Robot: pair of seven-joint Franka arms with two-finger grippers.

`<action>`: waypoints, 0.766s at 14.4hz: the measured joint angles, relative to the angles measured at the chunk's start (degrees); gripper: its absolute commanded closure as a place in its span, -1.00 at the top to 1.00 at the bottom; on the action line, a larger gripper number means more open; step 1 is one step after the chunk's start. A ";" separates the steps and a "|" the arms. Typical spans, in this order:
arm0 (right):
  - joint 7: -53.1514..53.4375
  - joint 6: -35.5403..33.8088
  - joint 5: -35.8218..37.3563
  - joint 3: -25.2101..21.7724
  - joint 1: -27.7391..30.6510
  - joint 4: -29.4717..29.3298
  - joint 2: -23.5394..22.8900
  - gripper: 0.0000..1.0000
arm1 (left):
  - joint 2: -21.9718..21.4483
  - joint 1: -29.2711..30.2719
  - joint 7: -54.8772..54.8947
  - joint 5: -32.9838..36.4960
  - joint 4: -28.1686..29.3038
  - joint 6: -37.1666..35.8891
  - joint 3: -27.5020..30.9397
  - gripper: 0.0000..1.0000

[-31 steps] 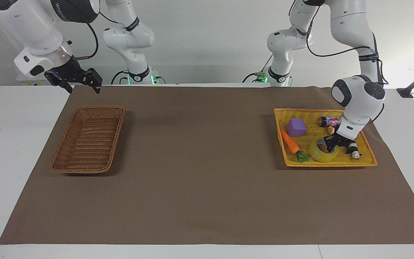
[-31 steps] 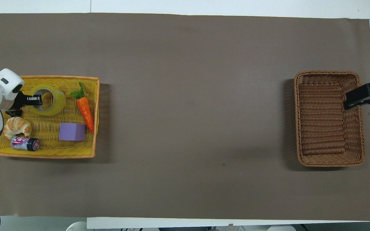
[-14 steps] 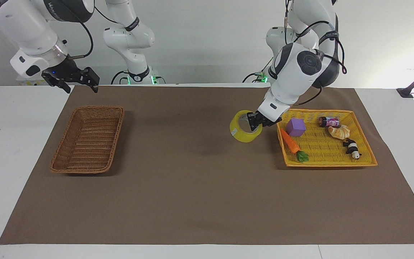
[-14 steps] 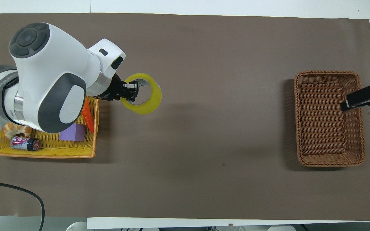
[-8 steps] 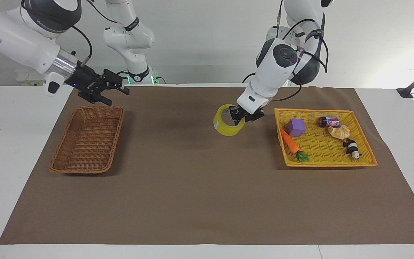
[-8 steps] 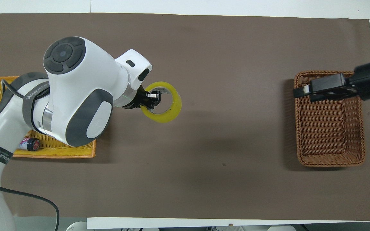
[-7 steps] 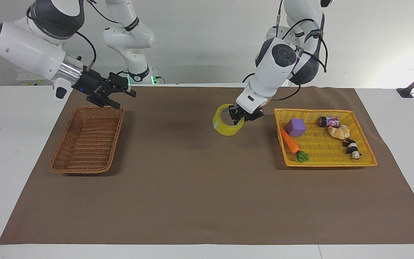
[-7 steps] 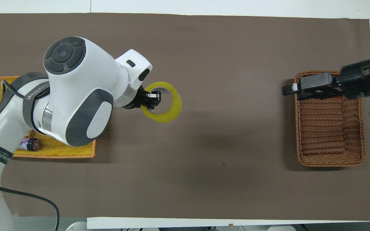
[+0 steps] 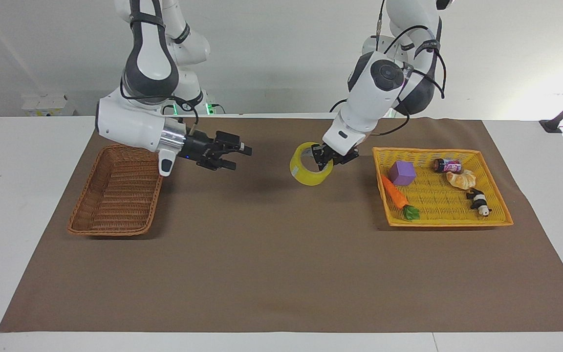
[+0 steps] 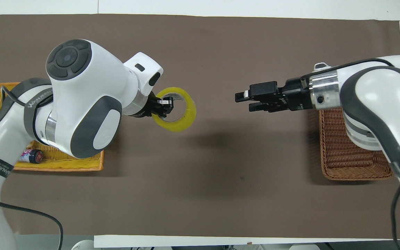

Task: Move tape to another basket
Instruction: 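Carry the tape toward the middle with the left gripper while the right gripper approaches, then grasp the tape rim with the right gripper beside the left gripper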

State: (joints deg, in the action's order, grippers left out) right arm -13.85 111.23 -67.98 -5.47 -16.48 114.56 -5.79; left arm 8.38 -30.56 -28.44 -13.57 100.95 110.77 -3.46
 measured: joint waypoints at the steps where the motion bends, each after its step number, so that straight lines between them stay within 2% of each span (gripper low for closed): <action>1: -0.10 2.12 -2.51 0.02 -2.09 0.31 -0.82 0.99 | 0.00 -0.05 -0.09 -0.01 0.00 0.00 -0.03 -1.00; 5: -0.12 6.19 -9.64 0.07 -7.04 0.90 -2.96 0.99 | 0.00 -0.05 -0.27 -0.01 0.00 -0.01 0.03 -1.00; 11: -0.12 7.34 -11.91 -0.05 -8.73 0.96 -3.50 0.99 | 0.00 -0.05 -0.45 -0.01 0.01 -0.06 0.11 -1.00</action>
State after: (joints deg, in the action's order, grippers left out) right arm -13.97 118.56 -79.89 -5.52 -25.21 115.52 -9.30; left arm 8.38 -30.61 -28.89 -13.58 100.96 110.70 -3.35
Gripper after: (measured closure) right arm 0.000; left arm 0.784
